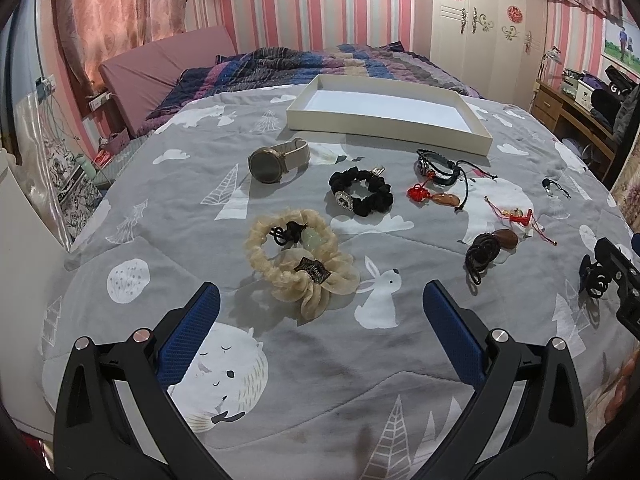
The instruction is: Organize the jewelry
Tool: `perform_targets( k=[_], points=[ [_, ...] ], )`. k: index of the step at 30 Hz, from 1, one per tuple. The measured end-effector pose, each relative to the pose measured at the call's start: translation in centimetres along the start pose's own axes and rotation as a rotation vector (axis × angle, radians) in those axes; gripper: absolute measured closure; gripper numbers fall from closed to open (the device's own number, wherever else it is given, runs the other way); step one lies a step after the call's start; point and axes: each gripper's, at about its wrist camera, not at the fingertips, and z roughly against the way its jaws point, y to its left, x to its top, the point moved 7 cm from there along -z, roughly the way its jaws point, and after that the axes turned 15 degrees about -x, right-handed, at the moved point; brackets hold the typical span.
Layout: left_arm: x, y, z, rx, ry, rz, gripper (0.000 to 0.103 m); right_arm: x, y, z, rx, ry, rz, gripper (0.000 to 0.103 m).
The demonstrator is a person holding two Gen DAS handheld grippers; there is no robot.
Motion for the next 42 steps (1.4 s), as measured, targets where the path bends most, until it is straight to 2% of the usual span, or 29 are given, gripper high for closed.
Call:
perform_targets(
  k=[10, 20, 31, 37, 42],
  points=[
    [-0.4, 0.2, -0.1, -0.024, -0.009, -0.004, 0.003, -1.3, 0.7, -0.5, -0.010, 0.000, 0.042, 0.002],
    [-0.5, 0.3, -0.6, -0.023, 0.000, -0.007, 0.003, -1.0, 0.8, 0.0, -0.089, -0.066, 0.083, 0.002],
    [-0.6, 0.4, -1.3, -0.024, 0.012, -0.005, 0.003, -1.8, 1.5, -0.7, -0.032, -0.029, 0.097, 0.002],
    [-0.4, 0.1, -1.4, -0.036, 0.009, -0.020, 0.003, -1.9, 1.4, -1.0, -0.036, -0.020, 0.093, 0.002],
    [-0.4, 0.1, -1.7, -0.047, 0.011, -0.018, 0.003, -2.2, 1.4, -1.8, -0.012, 0.022, 0.086, 0.002]
  ],
)
